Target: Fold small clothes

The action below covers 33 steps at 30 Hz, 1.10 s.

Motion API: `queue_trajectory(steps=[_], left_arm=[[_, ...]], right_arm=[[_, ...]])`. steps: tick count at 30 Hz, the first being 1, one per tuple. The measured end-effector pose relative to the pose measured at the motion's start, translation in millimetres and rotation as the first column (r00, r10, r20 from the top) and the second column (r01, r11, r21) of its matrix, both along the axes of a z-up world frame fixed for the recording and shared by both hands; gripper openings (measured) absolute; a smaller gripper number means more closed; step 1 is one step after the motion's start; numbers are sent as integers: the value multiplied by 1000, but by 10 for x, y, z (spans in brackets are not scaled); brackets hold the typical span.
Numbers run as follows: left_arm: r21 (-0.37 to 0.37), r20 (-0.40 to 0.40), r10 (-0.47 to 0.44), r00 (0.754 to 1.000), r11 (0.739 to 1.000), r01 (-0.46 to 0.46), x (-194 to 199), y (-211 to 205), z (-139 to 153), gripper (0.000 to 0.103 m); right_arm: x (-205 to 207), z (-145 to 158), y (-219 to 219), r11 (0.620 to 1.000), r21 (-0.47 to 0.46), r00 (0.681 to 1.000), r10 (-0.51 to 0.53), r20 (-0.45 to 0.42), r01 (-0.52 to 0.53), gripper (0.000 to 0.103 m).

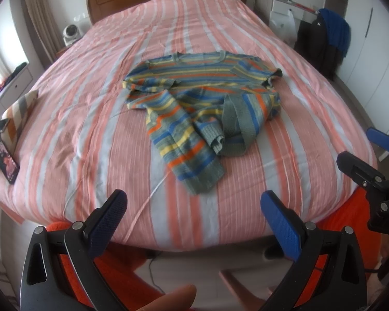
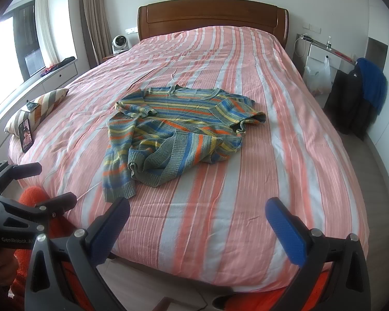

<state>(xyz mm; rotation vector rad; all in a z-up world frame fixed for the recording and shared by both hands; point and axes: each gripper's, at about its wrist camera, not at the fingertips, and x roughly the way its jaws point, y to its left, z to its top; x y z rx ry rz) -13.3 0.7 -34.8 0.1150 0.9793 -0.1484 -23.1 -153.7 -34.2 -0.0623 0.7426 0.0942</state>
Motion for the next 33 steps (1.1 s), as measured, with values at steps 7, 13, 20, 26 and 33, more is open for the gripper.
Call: queue_trajectory(steps=[7,13,20,26,33], left_arm=[[1,0,-1,1000,1000,1,5,3,1,103],[0,-1,0,1000,1000,0,0,2,-4,103],[1,-1,0,1000,1000,0,4,1,0,103],[0,1,0,1000,1000,0,9,9,-10,103],[1,0,-2,1000,1000,2,-6,10,-32,103]], right_arm=[[8,-6,5,1000,0,1000,-1,-3,1,103],[7,-16,14,1000,-5,1000,2,-3,-2,103],[7,-18,15,1000,-4,1000,1,-2,-1,103],[8,-20,19,1000,-4,1000,1,-5,-1,103],[8,-21,19,1000,-5,1000,1,-4,-1,103]])
